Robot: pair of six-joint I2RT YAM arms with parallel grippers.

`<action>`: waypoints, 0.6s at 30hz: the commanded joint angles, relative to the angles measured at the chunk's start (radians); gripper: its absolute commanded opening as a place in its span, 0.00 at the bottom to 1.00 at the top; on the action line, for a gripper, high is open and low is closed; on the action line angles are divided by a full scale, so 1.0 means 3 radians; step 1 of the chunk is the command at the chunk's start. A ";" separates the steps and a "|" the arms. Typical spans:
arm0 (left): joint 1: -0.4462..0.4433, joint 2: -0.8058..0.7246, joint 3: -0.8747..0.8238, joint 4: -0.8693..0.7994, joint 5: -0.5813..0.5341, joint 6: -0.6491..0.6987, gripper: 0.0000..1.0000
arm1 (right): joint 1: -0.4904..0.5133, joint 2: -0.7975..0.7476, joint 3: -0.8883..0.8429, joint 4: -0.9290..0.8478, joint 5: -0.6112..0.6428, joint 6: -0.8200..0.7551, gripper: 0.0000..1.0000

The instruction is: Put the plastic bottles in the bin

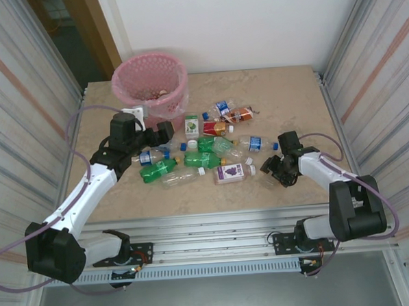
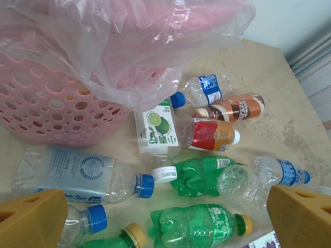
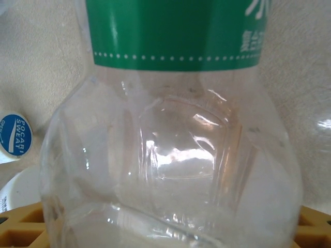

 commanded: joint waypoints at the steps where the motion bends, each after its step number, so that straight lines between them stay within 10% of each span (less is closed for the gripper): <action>1: -0.0030 -0.0066 -0.0002 0.0098 -0.0032 -0.0046 0.99 | -0.0012 -0.0244 0.0058 -0.0165 0.0159 -0.0175 0.49; 18: -0.0361 -0.0091 0.0334 0.0173 0.0092 -0.0050 0.99 | 0.1050 -0.1423 0.0359 0.0779 0.0460 -0.1237 0.42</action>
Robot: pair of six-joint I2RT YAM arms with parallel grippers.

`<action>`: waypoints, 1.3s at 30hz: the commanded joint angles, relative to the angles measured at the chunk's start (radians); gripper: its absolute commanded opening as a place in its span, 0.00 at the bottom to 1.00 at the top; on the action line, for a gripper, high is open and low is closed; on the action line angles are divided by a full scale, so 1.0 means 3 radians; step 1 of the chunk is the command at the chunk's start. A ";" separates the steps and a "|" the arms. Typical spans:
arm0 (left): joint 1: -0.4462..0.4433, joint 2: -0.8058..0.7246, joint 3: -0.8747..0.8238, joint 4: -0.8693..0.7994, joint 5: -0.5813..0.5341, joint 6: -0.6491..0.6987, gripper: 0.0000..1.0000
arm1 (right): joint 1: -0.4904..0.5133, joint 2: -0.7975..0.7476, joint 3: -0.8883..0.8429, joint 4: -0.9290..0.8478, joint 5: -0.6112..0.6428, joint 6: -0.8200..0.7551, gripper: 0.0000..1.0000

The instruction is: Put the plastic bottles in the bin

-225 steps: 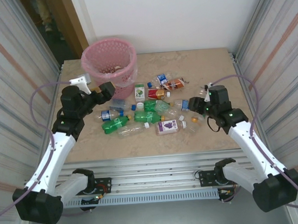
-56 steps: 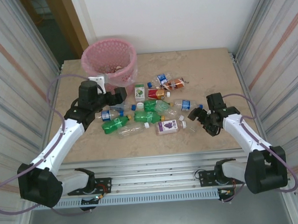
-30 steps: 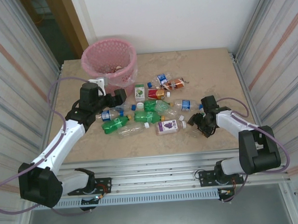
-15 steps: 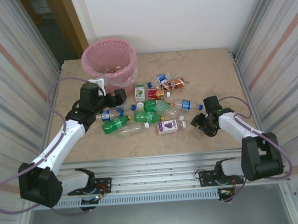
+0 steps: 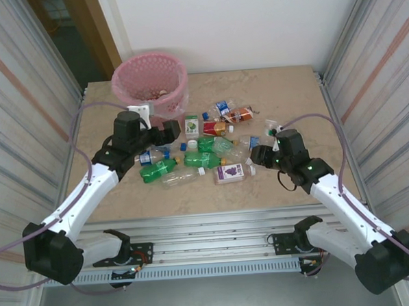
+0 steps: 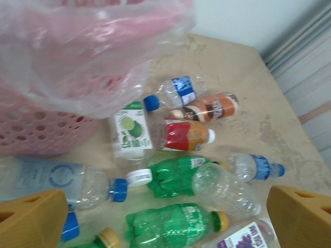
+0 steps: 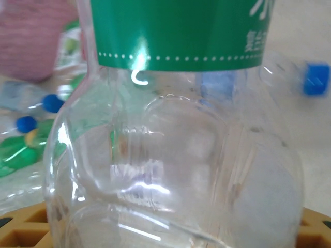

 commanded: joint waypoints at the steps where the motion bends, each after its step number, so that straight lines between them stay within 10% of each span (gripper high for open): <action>1: -0.0136 -0.0059 0.0214 0.0188 0.0106 -0.0037 0.99 | 0.0219 -0.0041 0.0196 0.0502 0.0044 -0.0479 0.42; 22: -0.0738 0.0844 0.1175 0.0651 0.1374 -0.0050 0.87 | 0.0772 0.0705 0.0901 0.1247 -0.0720 -0.1204 0.42; 39: -0.0758 0.1005 0.1156 0.0843 0.1411 -0.0211 0.24 | 0.0832 0.0842 0.0941 0.1355 -0.0816 -0.1225 0.43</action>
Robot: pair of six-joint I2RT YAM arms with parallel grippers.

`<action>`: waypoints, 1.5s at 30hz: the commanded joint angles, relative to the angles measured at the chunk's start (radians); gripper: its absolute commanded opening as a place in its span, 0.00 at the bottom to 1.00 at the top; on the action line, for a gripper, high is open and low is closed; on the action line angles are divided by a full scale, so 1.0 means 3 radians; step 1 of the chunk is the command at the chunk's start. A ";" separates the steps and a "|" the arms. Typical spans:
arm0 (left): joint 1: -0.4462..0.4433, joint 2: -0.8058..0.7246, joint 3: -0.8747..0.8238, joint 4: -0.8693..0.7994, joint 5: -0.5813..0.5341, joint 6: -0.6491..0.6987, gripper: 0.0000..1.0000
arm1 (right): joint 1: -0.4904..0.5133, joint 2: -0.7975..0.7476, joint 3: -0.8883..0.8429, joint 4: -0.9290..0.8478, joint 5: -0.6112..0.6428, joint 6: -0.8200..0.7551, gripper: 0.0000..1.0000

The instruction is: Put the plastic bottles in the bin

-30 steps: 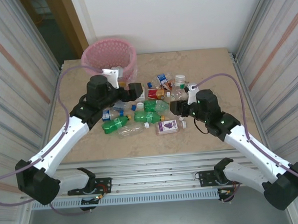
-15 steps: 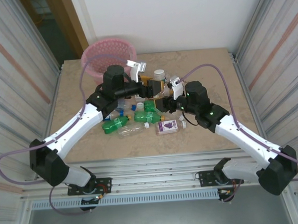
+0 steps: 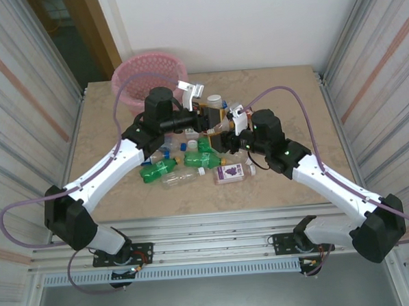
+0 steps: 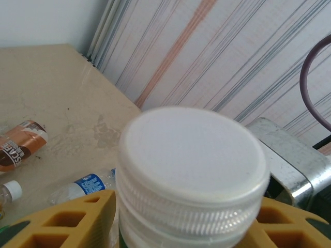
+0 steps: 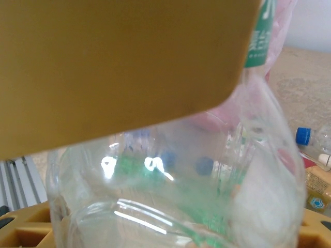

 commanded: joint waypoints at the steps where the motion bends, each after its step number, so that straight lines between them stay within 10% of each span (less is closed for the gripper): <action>1: -0.0018 0.0037 0.0037 0.0185 0.0033 -0.0131 0.19 | 0.0060 0.0025 0.0126 0.0152 -0.0081 -0.0114 0.44; 14: 0.0144 -0.0138 -0.0084 0.0110 -0.0244 -0.0071 0.03 | 0.0054 -0.0148 0.0057 -0.0040 0.0330 -0.0121 0.99; 45: 0.1237 0.0004 0.0550 0.0149 -0.0769 0.0067 0.02 | 0.0041 -0.1050 -0.0283 -0.0514 0.1755 0.0230 0.98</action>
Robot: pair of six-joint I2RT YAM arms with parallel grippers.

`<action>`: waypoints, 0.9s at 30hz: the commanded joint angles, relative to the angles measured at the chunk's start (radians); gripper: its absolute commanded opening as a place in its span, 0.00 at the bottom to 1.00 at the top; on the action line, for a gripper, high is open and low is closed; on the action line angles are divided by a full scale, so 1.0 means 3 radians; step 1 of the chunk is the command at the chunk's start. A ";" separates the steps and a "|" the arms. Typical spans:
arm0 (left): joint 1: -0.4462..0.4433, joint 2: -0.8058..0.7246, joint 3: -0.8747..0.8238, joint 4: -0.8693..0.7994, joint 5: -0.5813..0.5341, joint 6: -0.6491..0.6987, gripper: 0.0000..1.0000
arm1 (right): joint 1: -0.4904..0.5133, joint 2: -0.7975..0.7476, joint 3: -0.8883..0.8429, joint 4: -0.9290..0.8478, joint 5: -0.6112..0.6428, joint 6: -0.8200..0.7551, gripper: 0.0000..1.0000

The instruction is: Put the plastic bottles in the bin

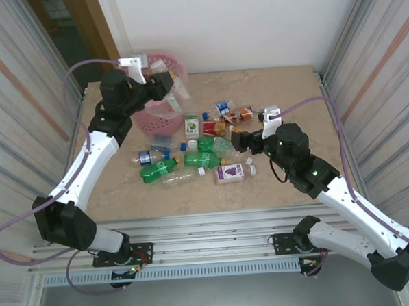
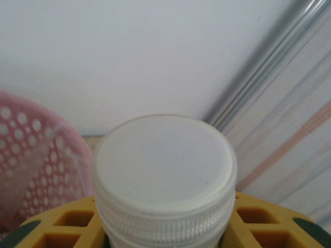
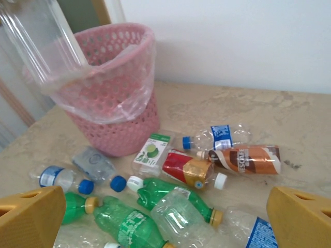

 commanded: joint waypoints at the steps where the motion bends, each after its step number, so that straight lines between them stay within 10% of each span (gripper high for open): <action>1: 0.0141 0.0150 0.0280 0.0118 -0.0092 0.0053 0.02 | -0.0001 -0.0068 -0.0019 -0.0074 0.0212 0.0121 0.98; 27: 0.0490 0.1849 0.1949 -0.0503 -0.0427 0.0314 0.13 | -0.0022 -0.0049 -0.0008 -0.0280 0.0276 0.0297 0.98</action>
